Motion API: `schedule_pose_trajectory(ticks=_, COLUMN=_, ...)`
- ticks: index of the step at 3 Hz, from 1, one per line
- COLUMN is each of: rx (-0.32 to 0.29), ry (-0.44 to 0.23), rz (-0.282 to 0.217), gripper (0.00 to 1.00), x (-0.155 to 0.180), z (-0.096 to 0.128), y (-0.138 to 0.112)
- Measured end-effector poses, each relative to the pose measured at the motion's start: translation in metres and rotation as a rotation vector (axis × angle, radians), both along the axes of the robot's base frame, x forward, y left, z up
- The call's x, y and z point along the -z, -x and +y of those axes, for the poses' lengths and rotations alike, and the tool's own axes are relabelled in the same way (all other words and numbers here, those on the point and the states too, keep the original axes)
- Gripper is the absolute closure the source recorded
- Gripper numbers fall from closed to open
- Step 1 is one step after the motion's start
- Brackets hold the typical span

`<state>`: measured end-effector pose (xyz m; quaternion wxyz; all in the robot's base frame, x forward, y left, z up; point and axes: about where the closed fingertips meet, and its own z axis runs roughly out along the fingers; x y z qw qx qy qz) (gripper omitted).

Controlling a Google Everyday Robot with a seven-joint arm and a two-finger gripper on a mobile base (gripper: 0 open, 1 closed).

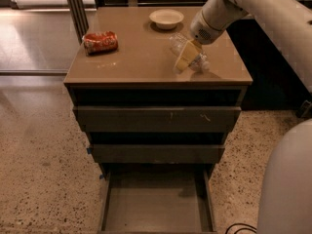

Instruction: Place water bottle into bottom drawer

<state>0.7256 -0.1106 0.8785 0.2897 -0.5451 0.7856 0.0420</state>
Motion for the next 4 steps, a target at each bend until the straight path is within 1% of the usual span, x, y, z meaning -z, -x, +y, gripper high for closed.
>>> schedule_pose_trajectory(ticks=1, rx=0.026, ry=0.010, rz=0.065, gripper=0.00, x=0.031, z=-0.009, y=-0.007)
schedule_pose_trajectory(ticks=2, rx=0.026, ry=0.010, rz=0.065, gripper=0.00, x=0.031, z=-0.009, y=-0.007)
schedule_pose_trajectory(ticks=3, rx=0.035, ry=0.043, rz=0.059, gripper=0.00, x=0.040, z=-0.004, y=-0.043)
schedule_pose_trajectory(ticks=4, rx=0.035, ry=0.043, rz=0.059, gripper=0.00, x=0.041, z=-0.004, y=-0.043)
